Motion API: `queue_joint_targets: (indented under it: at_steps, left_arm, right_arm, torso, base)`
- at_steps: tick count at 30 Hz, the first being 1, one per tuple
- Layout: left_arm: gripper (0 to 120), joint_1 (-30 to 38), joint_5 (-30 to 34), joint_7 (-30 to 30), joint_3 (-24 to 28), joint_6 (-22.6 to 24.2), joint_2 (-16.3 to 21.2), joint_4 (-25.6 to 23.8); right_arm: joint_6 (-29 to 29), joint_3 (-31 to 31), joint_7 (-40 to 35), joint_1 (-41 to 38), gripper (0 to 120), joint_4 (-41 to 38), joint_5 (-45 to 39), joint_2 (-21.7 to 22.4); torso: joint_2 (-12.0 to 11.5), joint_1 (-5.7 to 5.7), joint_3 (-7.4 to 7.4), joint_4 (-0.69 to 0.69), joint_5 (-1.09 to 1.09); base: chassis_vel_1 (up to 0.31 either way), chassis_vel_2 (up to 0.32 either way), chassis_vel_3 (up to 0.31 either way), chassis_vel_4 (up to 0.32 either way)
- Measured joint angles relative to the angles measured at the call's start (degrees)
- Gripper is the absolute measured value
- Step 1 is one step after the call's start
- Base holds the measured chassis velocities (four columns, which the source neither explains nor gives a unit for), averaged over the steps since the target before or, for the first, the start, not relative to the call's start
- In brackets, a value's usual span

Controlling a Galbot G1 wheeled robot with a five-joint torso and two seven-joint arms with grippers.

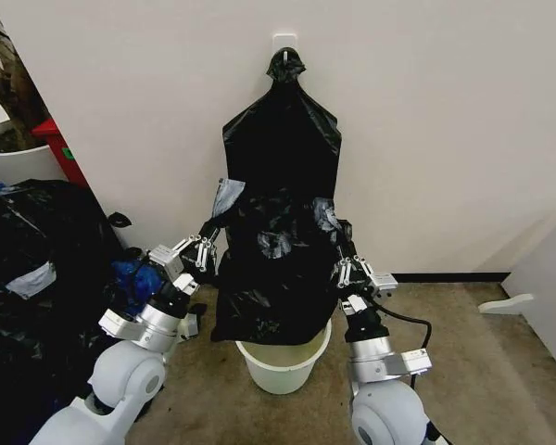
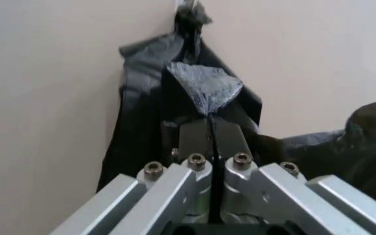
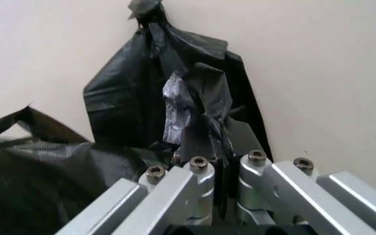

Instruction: Place the garbage bag over the trash bin.

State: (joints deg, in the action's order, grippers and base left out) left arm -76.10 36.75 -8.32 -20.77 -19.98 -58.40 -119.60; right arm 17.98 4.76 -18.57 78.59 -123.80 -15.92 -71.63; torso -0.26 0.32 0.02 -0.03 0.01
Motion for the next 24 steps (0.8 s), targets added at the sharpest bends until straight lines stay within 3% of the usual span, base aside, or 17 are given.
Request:
queue_joint_targets:
  at_steps: [11,16,24]
  left_arm:
    - [0,-3.6,3.1,2.0,2.2,1.3,-0.8,0.4]
    - [0,-5.9,5.5,3.9,4.4,3.1,-0.8,-0.5]
    - [0,-7.7,-3.7,9.2,8.0,6.7,0.3,0.3]
  right_arm:
    - [-1.8,-3.3,-4.3,2.6,0,1.5,3.8,1.4]
    - [-6.3,-4.3,-9.0,4.4,0,-0.6,3.5,3.4]
    - [-14.4,-7.6,-17.3,9.2,0,-7.4,-0.6,6.2]
  torso:
    - [0.0,0.0,0.0,0.0,-0.01]
    - [0.0,0.0,0.0,0.0,0.0]
    - [0.0,0.0,-0.01,0.0,0.0]
  base:
    - [0.0,0.0,0.0,0.0]
    - [0.0,0.0,0.0,0.0]
    - [0.0,0.0,0.0,0.0]
